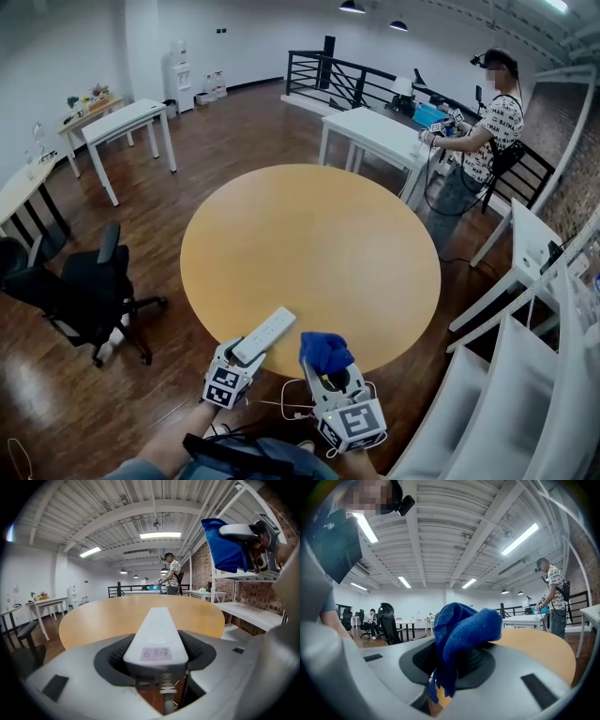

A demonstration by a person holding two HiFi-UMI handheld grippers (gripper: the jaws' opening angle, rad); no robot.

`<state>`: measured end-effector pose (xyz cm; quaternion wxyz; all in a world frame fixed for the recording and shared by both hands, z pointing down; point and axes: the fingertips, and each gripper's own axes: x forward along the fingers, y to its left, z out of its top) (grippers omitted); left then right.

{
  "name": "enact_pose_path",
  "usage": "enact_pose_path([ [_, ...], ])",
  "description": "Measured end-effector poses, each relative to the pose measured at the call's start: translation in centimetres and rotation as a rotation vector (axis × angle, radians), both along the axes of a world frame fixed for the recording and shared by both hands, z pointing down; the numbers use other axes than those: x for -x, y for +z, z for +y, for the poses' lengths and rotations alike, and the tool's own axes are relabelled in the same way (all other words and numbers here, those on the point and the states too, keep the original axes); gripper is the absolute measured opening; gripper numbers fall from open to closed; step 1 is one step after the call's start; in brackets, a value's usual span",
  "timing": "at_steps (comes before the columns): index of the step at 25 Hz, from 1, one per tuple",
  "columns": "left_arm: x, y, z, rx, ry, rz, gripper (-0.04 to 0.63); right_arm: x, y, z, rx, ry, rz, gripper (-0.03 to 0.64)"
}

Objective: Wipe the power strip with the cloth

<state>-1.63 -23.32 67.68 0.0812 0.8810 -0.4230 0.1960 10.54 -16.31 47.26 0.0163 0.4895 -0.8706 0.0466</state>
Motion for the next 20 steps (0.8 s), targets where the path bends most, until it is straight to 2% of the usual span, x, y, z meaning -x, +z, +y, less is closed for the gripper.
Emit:
enact_pose_path([
  [4, -0.5, -2.3, -0.1, -0.031, 0.019, 0.041, 0.291, 0.0, -0.1, 0.1, -0.004, 0.002, -0.008, 0.077],
  [8, -1.0, -6.5, -0.1, -0.118, 0.047, 0.072, 0.288, 0.4, -0.9, -0.1, -0.023, -0.005, -0.012, 0.077],
  [12, -2.0, -12.8, 0.2, -0.206, 0.087, 0.1, 0.288, 1.5, -2.4, -0.3, -0.057, -0.029, -0.003, 0.077],
  [17, -3.7, -20.4, 1.4, -0.352, 0.17, 0.11, 0.288, 2.5, -6.5, -0.4, -0.151, -0.061, -0.009, 0.077],
  [20, -4.2, -23.4, 2.1, -0.4, 0.189, 0.104, 0.287, 2.8, -9.1, -0.2, -0.204, -0.068, -0.021, 0.077],
])
